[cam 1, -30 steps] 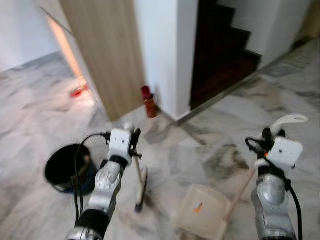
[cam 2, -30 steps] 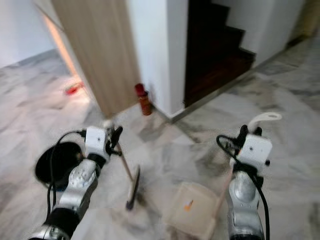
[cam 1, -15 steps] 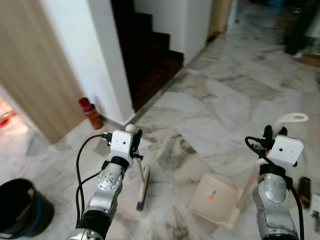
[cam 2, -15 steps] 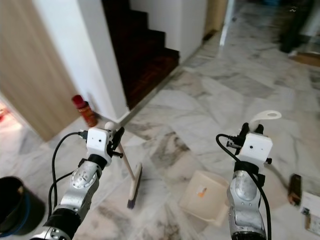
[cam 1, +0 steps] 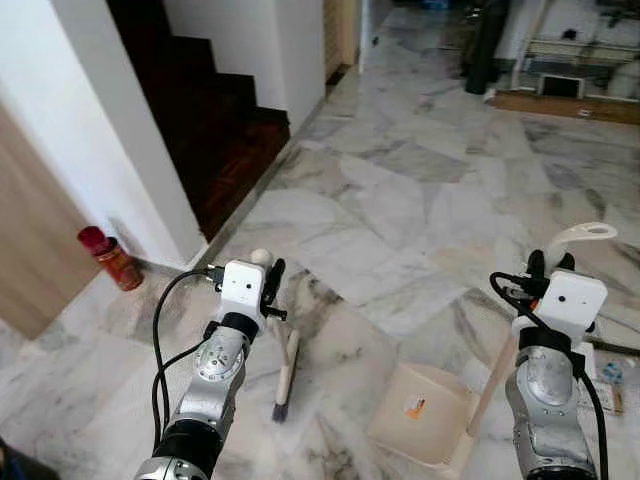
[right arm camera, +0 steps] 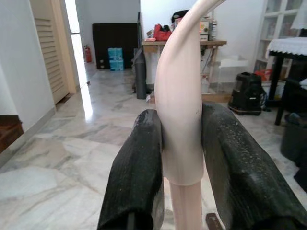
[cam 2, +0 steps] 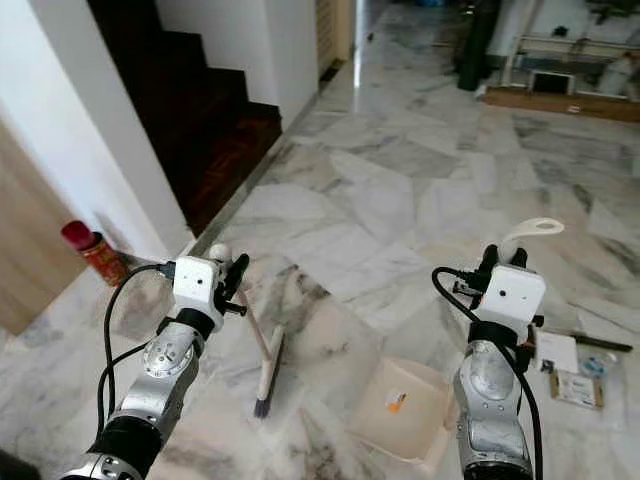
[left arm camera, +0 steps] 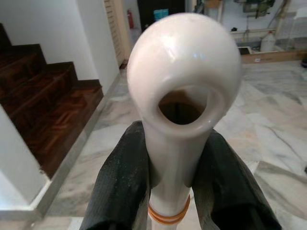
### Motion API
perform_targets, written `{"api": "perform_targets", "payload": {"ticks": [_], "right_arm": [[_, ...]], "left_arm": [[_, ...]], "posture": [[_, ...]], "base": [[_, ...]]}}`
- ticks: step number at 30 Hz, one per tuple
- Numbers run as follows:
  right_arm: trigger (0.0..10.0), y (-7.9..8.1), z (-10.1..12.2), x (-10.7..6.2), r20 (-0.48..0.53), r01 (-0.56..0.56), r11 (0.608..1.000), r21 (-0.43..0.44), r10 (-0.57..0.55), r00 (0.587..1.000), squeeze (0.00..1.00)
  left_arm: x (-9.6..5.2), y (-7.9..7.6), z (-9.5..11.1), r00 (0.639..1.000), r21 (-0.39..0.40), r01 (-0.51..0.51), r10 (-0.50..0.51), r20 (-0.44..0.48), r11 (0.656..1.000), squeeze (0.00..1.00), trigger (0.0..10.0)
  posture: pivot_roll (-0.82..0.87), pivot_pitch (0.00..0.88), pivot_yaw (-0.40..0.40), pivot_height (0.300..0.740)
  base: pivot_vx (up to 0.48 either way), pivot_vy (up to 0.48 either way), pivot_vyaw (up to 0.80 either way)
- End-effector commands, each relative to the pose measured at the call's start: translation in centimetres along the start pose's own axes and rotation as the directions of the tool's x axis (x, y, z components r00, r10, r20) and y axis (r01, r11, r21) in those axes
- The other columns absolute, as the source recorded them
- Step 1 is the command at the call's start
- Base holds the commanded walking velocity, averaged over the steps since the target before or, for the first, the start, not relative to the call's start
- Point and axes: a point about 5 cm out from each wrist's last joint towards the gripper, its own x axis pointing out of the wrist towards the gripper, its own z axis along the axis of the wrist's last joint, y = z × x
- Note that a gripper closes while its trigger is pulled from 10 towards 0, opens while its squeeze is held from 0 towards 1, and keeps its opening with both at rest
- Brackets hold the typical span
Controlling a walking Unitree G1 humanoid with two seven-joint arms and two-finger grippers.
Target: Sweep floor
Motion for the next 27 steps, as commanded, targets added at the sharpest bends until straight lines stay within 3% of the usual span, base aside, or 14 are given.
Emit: {"api": "perform_targets", "payload": {"ticks": [1, 27], "right_arm": [[10.0, 0.5, 0.8, 0.2, 0.039, -0.01, 1.0, 0.015, 0.009, 0.999, 0.0], [10.0, 0.5, 1.9, 1.3, 0.075, -0.053, 0.999, 0.002, 0.053, 0.996, 0.0]], "left_arm": [[0.2, 0.8, 0.6, 0.999, 0.007, -0.021, 0.021, 0.036, 1.0, 0.0, 10.0], [0.4, 0.5, 0.1, 0.998, -0.02, -0.055, 0.056, 0.03, 0.998, 0.0, 10.0]], "posture": [[-0.11, 0.048, 0.086, 0.74], [-0.16, 0.003, 0.018, 0.74]], "base": [[0.0, 0.0, -0.8], [0.0, 0.0, -0.79]]}}
